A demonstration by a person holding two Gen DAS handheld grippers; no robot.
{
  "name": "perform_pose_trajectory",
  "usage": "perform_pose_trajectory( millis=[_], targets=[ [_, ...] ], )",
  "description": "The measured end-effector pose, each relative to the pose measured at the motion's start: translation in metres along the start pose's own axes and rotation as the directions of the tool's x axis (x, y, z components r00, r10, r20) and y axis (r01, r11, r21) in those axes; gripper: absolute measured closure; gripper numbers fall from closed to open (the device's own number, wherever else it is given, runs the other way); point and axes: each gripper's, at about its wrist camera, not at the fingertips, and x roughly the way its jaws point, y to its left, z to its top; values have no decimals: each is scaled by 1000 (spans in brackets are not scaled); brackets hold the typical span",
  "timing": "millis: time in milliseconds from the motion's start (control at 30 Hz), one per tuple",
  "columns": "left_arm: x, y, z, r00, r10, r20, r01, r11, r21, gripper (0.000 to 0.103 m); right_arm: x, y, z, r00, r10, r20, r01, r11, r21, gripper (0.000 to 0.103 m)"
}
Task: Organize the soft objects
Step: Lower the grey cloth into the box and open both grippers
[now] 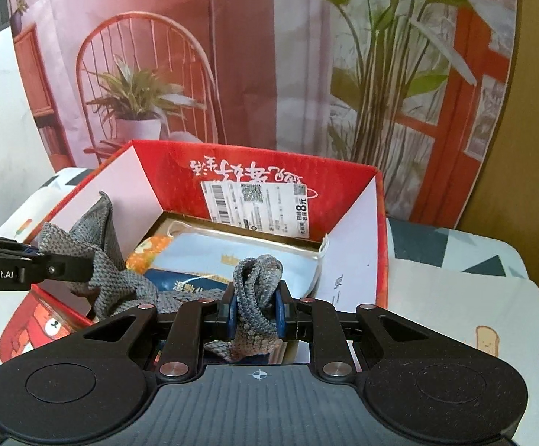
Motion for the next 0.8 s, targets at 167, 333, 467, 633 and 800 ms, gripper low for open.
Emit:
perform_pose_trajectory(
  millis=[167, 333, 467, 633, 800],
  targets=[
    [-4, 3, 5, 1000, 12, 18, -12, 1000, 21, 84, 5, -3, 0, 999, -38, -8, 38, 999, -24, 85],
    [-14, 4, 9, 998, 30, 58, -32, 999, 39, 57, 5, -13, -4, 998, -64, -22, 64, 998, -19, 85],
    [-25, 3, 14, 994, 37, 99, -41, 998, 47, 52, 1, -15, -7, 997, -81, -5, 81, 996, -22, 80],
    [-40, -2, 19, 987, 58, 153, -69, 995, 68, 48, -16, -13, -3, 989, -125, 76, 127, 992, -28, 68],
    [-60, -9, 15, 976, 67, 205, -86, 993, 84, 33, -39, -16, 0, 978, -135, 158, 138, 990, -7, 52]
  ],
)
